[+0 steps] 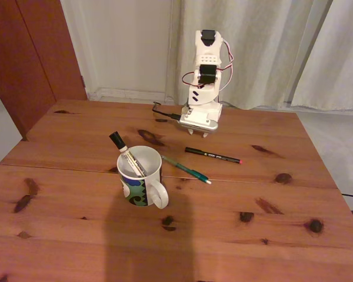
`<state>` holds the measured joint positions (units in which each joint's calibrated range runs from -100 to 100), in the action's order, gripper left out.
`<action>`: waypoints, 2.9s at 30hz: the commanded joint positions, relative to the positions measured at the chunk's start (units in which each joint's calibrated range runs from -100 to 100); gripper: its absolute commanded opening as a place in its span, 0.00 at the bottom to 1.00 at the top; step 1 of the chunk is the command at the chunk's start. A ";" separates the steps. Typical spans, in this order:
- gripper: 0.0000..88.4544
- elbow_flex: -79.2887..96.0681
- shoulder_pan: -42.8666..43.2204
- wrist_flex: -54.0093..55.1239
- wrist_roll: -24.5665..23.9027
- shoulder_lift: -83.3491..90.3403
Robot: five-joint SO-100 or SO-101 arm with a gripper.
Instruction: Clean up the desk and place the pens and markers into the cup
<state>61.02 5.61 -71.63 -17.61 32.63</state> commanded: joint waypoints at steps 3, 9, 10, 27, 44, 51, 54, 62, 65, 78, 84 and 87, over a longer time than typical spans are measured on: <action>0.19 -2.77 -0.34 0.96 -0.57 0.10; 0.19 -2.68 -0.42 0.96 -0.47 0.10; 0.19 -2.41 -0.42 0.96 -0.47 0.10; 0.25 -2.41 -6.21 0.96 2.73 0.10; 0.28 -2.14 -6.62 0.53 2.83 0.18; 0.28 -2.86 -7.74 0.96 2.63 0.02; 0.28 -3.67 -9.75 0.96 2.57 0.02; 0.28 -7.28 -10.15 0.88 -9.68 -0.23; 0.28 -8.18 -8.87 1.05 -13.82 -2.47; 0.28 -18.91 -4.44 2.08 -31.63 -16.20; 0.28 -20.62 -4.44 2.17 -34.57 -19.84; 0.28 -20.35 -5.01 2.25 -34.83 -21.25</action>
<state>43.27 0.77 -69.47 -51.84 11.78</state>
